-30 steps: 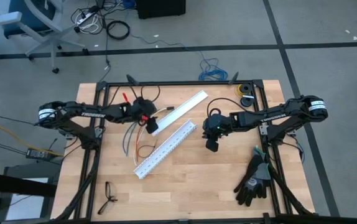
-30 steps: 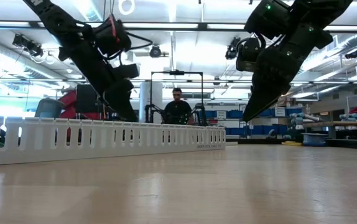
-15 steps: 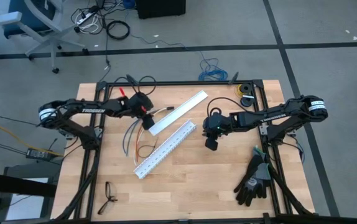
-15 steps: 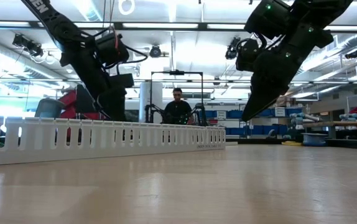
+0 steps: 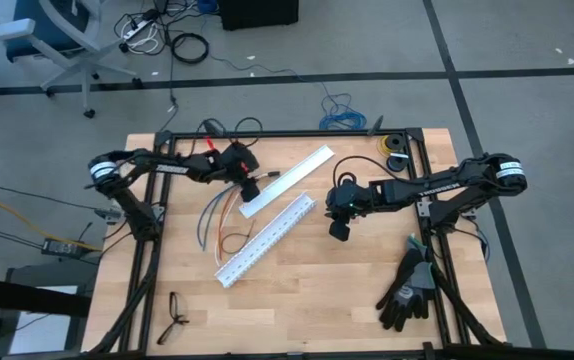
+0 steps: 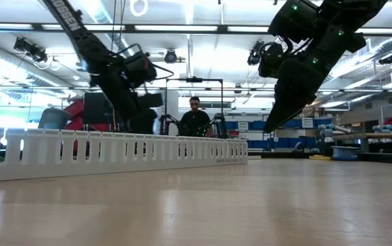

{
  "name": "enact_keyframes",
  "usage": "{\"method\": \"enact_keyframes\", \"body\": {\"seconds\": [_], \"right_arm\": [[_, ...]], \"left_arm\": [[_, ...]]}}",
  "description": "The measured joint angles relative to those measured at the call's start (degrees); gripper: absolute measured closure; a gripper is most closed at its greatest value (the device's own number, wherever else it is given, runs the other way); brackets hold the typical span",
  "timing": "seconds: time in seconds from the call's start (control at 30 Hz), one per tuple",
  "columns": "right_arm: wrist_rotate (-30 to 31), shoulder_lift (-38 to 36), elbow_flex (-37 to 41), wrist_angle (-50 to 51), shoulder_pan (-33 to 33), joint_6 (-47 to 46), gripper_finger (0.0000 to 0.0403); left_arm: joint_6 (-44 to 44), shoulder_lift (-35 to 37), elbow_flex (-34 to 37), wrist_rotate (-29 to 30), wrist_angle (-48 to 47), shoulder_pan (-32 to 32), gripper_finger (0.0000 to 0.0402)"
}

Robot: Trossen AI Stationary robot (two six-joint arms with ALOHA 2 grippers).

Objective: Ziptie cables
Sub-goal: Wrap the cable wires with the black zip tie

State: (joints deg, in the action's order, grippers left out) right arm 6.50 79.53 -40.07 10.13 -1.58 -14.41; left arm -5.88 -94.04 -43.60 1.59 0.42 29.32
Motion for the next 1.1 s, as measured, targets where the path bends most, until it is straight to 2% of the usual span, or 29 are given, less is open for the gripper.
{"method": "enact_keyframes", "body": {"seconds": [0.13,0.23,0.37,0.47,0.6,0.63,0.87,1.0,1.1], "right_arm": [[0.0,0.0,0.0,-0.15,0.0,0.0,0.033],[-0.02,0.0,-0.02,-0.13,0.02,-0.49,0.033],[-0.07,0.0,-0.01,-0.06,0.15,-0.5,0.033],[-0.07,0.0,-0.01,-0.03,0.15,-0.5,0.033],[-0.04,0.0,0.0,-0.13,0.15,-0.48,0.033],[0.26,0.0,0.0,-0.02,0.15,-0.5,0.033],[11.96,0.0,0.43,7.85,0.97,-6.46,0.033],[12.39,-1.19,3.22,8.09,1.48,-9.01,0.033],[12.41,-3.17,5.77,8.02,2.0,-11.36,0.033]], "left_arm": [[-1.76,-5.75,-5.58,0.7,-1.03,0.22,0.0197],[-3.27,-9.89,-9.38,3.36,-3.73,0.57,0.0198],[-4.55,-12.31,-11.87,2.96,-6.68,0.92,0.0215],[-4.44,-12.11,-11.89,1.8,-6.72,0.92,0.0264],[-4.42,-11.09,-11.54,1.77,-5.61,0.77,0.0369],[-4.25,-10.58,-11.46,2.29,-5.05,0.82,0.0379],[-4.26,-5.68,-11.54,2.61,4.0,0.94,0.0378],[-1.65,-4.24,-14.04,-3.07,7.73,0.92,0.0378],[-1.05,-4.09,-17.54,-4.56,10.03,-0.2,0.0378]]}}
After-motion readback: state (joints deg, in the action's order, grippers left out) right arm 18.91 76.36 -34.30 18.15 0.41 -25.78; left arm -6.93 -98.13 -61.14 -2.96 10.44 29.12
